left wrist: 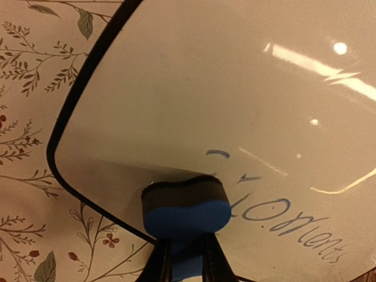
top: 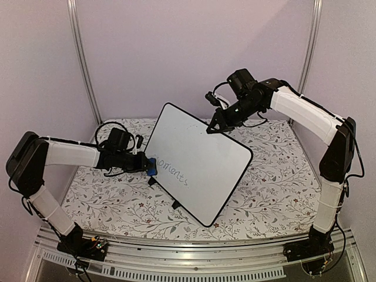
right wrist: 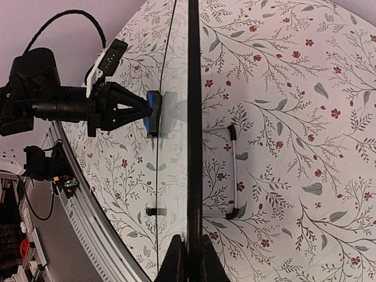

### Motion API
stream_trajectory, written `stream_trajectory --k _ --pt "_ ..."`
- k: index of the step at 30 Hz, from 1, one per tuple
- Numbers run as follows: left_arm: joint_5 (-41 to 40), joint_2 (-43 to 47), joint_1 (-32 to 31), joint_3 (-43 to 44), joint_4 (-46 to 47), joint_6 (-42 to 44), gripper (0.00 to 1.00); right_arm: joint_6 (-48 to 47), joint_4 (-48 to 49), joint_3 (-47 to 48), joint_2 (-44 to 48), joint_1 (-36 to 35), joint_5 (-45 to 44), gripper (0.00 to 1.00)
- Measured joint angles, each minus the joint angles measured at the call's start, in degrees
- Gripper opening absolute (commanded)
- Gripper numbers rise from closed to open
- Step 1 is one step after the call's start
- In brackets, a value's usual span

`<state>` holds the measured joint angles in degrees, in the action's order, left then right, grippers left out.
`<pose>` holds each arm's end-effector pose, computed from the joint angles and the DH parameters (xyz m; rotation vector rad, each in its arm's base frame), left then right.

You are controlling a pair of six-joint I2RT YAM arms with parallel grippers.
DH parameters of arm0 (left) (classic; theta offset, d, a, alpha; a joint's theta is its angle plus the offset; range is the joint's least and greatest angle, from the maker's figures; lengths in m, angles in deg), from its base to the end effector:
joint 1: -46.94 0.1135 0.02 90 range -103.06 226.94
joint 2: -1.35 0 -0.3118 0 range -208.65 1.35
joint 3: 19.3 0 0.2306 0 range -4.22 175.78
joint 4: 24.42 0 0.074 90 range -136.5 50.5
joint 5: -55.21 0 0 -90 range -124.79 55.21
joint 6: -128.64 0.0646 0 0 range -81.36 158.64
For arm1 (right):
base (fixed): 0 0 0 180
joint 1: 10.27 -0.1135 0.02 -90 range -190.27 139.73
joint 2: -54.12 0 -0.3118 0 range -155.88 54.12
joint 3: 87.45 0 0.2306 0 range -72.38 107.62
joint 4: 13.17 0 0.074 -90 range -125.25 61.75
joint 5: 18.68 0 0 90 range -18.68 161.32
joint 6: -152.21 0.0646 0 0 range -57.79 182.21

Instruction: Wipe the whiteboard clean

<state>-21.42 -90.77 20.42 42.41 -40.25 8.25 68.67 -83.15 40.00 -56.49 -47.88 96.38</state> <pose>0.2842 -0.1585 0.2095 0.0329 2.4813 -0.7297 0.3239 0.2841 0.3661 -0.8756 2.4307 0.8529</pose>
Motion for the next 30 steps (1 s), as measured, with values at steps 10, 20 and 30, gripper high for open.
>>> stream_trajectory --k 10,20,30 --pt "-4.0 -0.8 1.6 5.4 2.1 0.6 0.00 0.1 0.0 0.0 0.1 0.0 0.0 0.00" --pt "-8.6 -2.0 1.9 3.9 7.2 1.9 0.00 0.2 -0.2 -0.1 0.2 0.0 -0.1 0.00" --pt "-13.1 -2.6 1.2 2.4 7.1 6.0 0.00 0.3 -0.3 -0.2 0.2 0.0 -0.2 0.00"
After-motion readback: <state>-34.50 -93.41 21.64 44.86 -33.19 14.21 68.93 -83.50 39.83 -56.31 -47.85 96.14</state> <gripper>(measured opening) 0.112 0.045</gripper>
